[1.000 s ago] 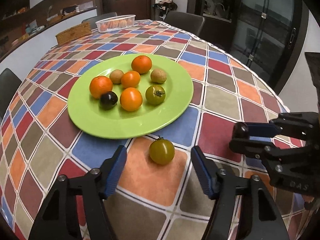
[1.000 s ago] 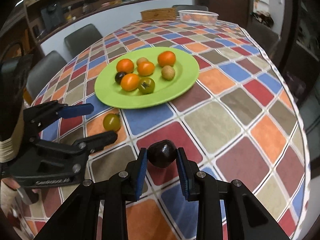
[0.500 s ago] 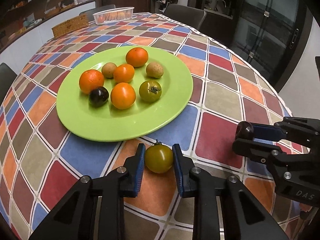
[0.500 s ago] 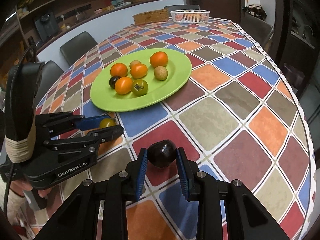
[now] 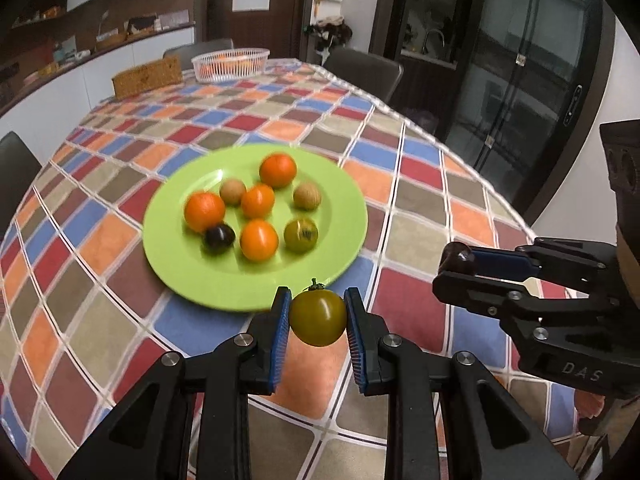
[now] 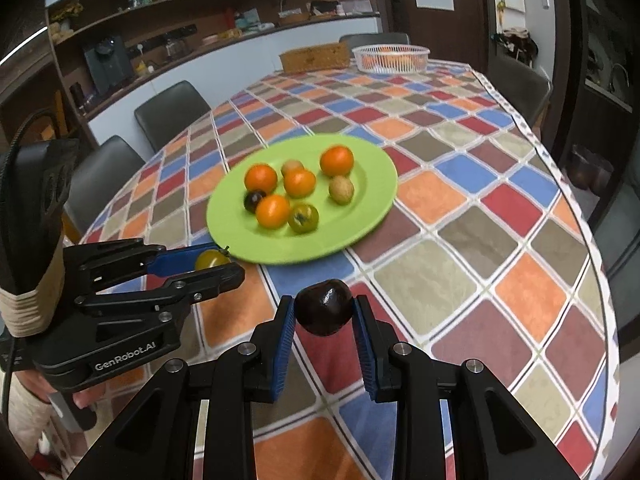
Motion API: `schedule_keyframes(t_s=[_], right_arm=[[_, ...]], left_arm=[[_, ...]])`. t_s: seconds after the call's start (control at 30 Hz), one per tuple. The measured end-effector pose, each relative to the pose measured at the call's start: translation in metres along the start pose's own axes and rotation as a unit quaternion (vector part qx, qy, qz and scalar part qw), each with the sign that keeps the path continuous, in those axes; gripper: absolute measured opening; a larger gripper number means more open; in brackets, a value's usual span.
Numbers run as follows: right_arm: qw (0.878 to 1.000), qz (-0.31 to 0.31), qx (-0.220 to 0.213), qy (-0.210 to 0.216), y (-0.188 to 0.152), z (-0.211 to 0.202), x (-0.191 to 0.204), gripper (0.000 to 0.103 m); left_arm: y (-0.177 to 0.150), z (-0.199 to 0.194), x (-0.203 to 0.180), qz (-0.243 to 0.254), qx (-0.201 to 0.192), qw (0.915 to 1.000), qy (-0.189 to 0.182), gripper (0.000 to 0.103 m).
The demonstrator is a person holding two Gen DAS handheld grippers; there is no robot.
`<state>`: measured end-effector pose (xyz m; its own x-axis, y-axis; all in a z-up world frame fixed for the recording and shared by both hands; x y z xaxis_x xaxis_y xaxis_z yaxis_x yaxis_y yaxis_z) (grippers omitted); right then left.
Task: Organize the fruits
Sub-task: 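Lower the tomato onto the green plate with the left tool while the right tool releases the plum there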
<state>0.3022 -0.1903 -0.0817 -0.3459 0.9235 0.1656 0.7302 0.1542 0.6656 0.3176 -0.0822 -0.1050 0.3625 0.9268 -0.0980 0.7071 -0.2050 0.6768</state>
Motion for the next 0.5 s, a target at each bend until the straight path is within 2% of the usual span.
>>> schedule_keyframes(t_s=[0.23, 0.5], right_arm=[[1.0, -0.015, -0.026, 0.007, 0.029, -0.011, 0.011, 0.03], [0.999, -0.026, -0.032, 0.018, 0.069, 0.001, 0.019, 0.03]], left_arm=[[0.025, -0.017, 0.005, 0.008, -0.03, 0.9995, -0.002, 0.027], [0.053, -0.012, 0.026, 0.009, -0.044, 0.999, 0.007, 0.027]])
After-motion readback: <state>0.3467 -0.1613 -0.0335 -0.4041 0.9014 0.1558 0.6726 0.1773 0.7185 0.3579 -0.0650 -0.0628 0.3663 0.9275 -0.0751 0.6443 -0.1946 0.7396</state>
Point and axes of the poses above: each gripper's, at about its wrist camera, not at the fingertips, and z roughly the way its jaws point, x to its left, y to its top, the point moved 10 cm from there along z, roughly the way its jaws point, and after that the axes turned 1 degree about -x, right-handed, at the moved point
